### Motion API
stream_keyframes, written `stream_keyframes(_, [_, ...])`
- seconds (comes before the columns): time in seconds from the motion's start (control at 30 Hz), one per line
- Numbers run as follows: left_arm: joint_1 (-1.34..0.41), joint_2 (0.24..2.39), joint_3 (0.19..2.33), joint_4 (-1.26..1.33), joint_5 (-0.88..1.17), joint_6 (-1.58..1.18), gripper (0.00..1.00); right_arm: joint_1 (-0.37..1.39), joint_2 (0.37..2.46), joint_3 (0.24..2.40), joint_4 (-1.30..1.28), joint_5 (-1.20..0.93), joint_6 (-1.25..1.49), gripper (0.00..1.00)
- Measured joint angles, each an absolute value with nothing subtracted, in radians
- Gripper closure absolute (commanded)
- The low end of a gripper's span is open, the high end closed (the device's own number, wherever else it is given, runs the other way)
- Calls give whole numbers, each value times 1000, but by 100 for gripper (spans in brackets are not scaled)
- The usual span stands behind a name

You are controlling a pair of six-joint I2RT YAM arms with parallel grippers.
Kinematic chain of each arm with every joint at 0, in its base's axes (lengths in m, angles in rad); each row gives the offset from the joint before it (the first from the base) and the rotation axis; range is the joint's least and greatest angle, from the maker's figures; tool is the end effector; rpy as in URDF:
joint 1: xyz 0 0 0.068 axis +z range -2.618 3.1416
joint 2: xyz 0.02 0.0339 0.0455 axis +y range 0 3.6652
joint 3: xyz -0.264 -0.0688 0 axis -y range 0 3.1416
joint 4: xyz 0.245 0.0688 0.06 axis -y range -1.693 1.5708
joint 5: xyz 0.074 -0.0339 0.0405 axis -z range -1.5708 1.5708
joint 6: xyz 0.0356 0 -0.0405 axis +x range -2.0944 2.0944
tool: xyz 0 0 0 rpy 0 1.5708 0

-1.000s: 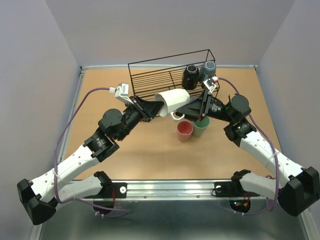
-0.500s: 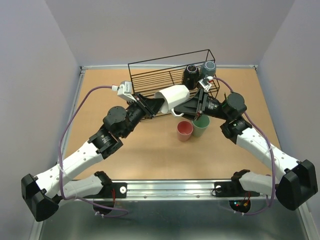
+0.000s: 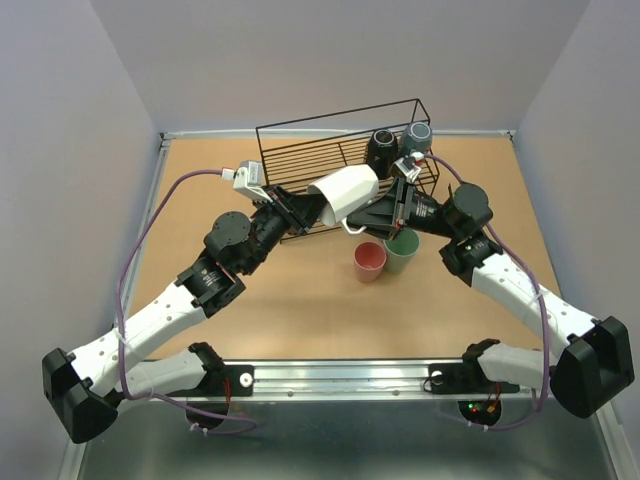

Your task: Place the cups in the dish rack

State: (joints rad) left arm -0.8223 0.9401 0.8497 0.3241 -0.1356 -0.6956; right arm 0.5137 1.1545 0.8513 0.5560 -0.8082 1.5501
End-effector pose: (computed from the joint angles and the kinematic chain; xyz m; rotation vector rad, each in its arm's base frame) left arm 0.1533 -0.1579 0.3897 -0.0323 1.4404 -1.1798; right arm 0.2142 0.1504 0.3637 0.0251 1.8307 2.1280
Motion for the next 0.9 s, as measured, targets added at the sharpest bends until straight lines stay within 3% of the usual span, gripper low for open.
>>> stream_keyframes(0.63, [-823, 937, 865, 288, -136, -690, 97, 515, 1155, 851, 553, -805, 1546, 100])
stream_keyframes(0.9, [-823, 931, 882, 241, -138, -682, 66, 519, 1154, 851, 543, -799, 1523, 99])
